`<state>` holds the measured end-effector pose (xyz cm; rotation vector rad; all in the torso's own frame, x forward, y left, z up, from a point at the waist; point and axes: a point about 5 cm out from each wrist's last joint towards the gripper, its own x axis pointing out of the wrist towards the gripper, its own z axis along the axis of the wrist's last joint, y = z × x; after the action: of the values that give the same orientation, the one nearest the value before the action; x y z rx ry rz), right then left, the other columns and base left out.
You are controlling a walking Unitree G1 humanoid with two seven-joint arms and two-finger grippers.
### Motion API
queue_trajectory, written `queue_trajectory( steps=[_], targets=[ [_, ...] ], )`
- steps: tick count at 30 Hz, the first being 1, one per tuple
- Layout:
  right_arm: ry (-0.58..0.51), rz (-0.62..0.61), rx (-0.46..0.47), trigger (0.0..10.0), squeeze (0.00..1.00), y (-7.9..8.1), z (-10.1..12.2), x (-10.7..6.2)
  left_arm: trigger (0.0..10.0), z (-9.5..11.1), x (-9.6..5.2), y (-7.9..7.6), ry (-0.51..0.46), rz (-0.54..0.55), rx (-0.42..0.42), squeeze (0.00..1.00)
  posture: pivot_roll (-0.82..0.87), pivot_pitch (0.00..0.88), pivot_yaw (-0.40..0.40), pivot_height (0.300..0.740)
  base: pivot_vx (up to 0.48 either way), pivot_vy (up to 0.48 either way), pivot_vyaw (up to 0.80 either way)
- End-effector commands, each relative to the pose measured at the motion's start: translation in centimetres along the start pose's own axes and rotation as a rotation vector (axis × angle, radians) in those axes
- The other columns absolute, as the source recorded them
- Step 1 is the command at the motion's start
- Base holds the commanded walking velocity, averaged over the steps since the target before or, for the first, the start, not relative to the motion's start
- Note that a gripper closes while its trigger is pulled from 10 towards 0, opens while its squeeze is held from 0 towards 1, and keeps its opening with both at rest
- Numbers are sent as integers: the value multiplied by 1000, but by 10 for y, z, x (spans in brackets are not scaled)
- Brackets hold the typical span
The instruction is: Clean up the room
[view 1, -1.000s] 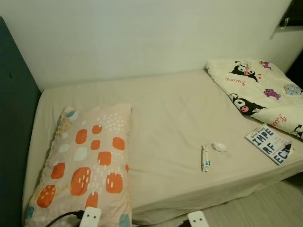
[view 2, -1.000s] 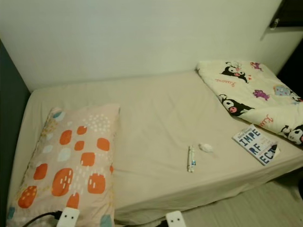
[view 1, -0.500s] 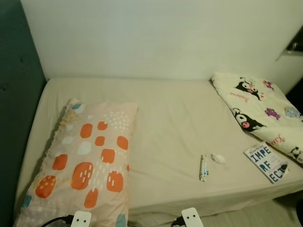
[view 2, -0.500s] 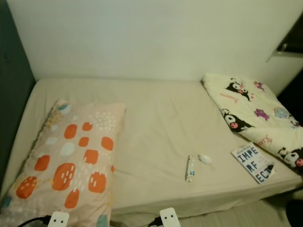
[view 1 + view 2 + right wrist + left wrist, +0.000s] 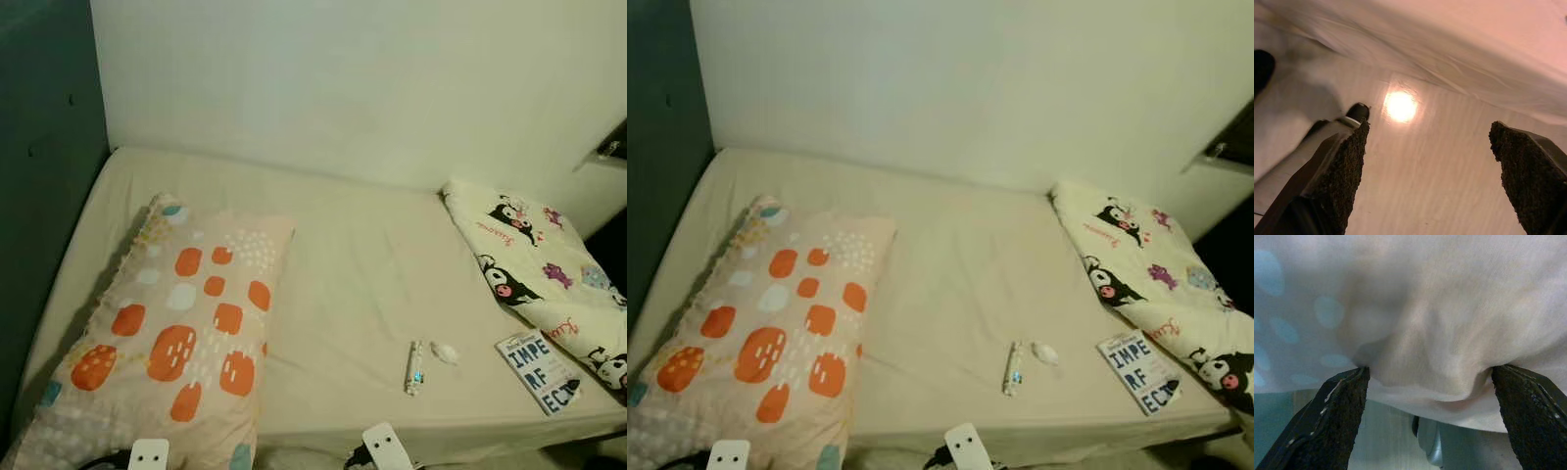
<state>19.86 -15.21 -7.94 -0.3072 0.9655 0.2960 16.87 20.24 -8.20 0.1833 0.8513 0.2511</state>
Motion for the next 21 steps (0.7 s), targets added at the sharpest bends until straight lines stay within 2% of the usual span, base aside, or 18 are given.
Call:
queue_trajectory(
  steps=[1,3,8,11,16,18,21],
  targets=[
    [39,-20,-14,10000,0,-11,-11,-3,10000,-14,-6,-17,59,-49,10,0,163,0,-236,740,0,0,0],
    [31,-52,6,10000,0,-17,-12,-4,10000,-13,-6,-20,60,-65,12,0,132,0,-204,740,0,0,0],
    [3,-87,47,10000,0,-20,-10,-4,10000,-13,-6,-20,58,-72,22,0,94,0,-153,740,0,0,0],
    [-34,-117,84,10000,0,-22,-8,-5,10000,-5,-3,-21,32,-79,59,0,74,0,-127,740,0,0,0],
    [-50,-138,128,10000,0,-20,-8,-5,10000,4,-2,-24,-1,-101,93,0,47,0,-57,740,0,0,0],
    [-59,-149,182,10000,0,-14,-8,-4,10000,13,1,-23,-29,-130,156,0,42,0,-6,740,0,0,0],
    [-62,-153,196,10000,0,-13,-8,-4,10000,16,2,-22,-35,-136,174,0,42,0,-6,740,0,0,0]
  ],
)
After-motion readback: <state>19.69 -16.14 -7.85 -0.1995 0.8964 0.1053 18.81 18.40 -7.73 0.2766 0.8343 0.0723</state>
